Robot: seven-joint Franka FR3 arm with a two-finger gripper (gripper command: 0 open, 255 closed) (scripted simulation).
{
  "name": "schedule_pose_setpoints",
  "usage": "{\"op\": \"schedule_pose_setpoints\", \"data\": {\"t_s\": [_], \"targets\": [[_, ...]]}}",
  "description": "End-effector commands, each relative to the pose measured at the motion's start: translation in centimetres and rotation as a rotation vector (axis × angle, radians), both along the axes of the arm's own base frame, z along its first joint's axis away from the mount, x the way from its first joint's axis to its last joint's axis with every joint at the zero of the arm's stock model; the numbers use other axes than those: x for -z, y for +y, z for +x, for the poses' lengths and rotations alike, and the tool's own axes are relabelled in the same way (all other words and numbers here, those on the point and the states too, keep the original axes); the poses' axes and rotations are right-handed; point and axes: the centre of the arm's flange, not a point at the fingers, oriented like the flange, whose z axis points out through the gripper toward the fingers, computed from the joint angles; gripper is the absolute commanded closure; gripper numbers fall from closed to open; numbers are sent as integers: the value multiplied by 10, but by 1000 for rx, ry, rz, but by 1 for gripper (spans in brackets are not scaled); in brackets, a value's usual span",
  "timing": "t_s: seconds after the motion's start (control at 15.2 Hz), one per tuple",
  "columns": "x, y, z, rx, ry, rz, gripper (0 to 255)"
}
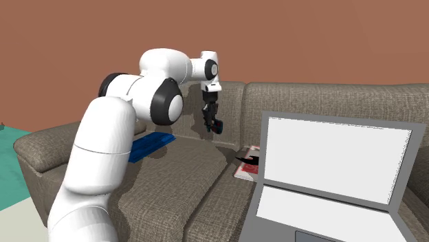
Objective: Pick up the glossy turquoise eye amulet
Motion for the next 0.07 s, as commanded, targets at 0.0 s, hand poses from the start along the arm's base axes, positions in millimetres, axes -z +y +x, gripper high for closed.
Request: {"op": "schedule_pose_setpoints", "data": {"t_s": [0.0], "targets": [[-3, 0, 0, 0, 0, 0, 255]]}}
